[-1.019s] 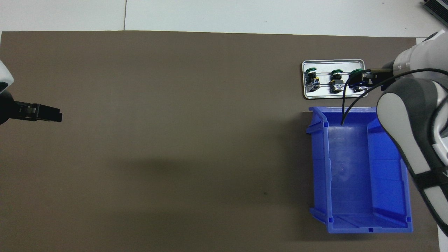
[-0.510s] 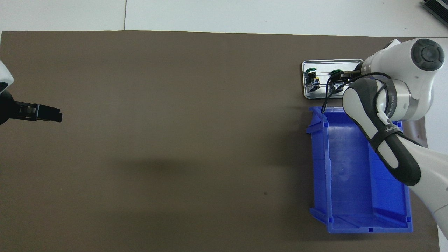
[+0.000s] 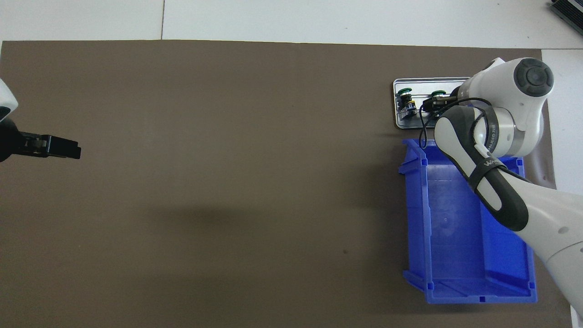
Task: Place and press button with both arms
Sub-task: 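Reach the right gripper to the silver tray and grasp a green button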
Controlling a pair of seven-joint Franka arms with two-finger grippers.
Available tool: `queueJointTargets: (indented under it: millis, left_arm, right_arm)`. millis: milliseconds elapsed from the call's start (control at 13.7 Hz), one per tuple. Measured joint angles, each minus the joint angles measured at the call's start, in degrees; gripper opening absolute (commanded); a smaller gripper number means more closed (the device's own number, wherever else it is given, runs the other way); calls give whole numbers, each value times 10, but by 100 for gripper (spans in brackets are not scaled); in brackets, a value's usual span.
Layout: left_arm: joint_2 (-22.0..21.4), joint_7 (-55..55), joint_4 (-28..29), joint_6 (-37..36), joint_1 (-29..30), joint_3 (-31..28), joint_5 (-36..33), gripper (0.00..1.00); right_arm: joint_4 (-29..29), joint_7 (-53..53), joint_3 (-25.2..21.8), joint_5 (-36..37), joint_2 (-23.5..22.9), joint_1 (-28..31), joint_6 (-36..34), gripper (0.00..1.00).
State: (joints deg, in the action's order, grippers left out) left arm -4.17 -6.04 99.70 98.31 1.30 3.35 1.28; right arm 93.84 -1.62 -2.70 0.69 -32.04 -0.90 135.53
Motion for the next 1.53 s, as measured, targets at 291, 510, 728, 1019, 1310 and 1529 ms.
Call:
queueJointTargets:
  millis: [291, 510, 728, 1019, 1310, 1529]
  left_arm:
    - [0, 0, 0, 0, 0, 0, 0, 100]
    - [0, 0, 0, 0, 0, 0, 0, 100]
    - [0, 0, 0, 0, 0, 0, 0, 100]
    - [0, 0, 0, 0, 0, 0, 0, 100]
    - [0, 0, 0, 0, 0, 0, 0, 100]
    - [0, 0, 0, 0, 0, 0, 0, 100]
  right_arm:
    - [9, -19, 0, -1, 1, 0, -1, 0]
    - [7, -12, 0, -4, 17, -5, -1, 0]
    - [7, 62, 0, -4, 57, -19, -24, 0]
    - [6, 272, 1, -5, 108, -82, -85, 0]
    - [6, 573, 2, -4, 119, -182, -90, 0]
    - [5, 801, 2, -4, 119, -256, -90, 0]
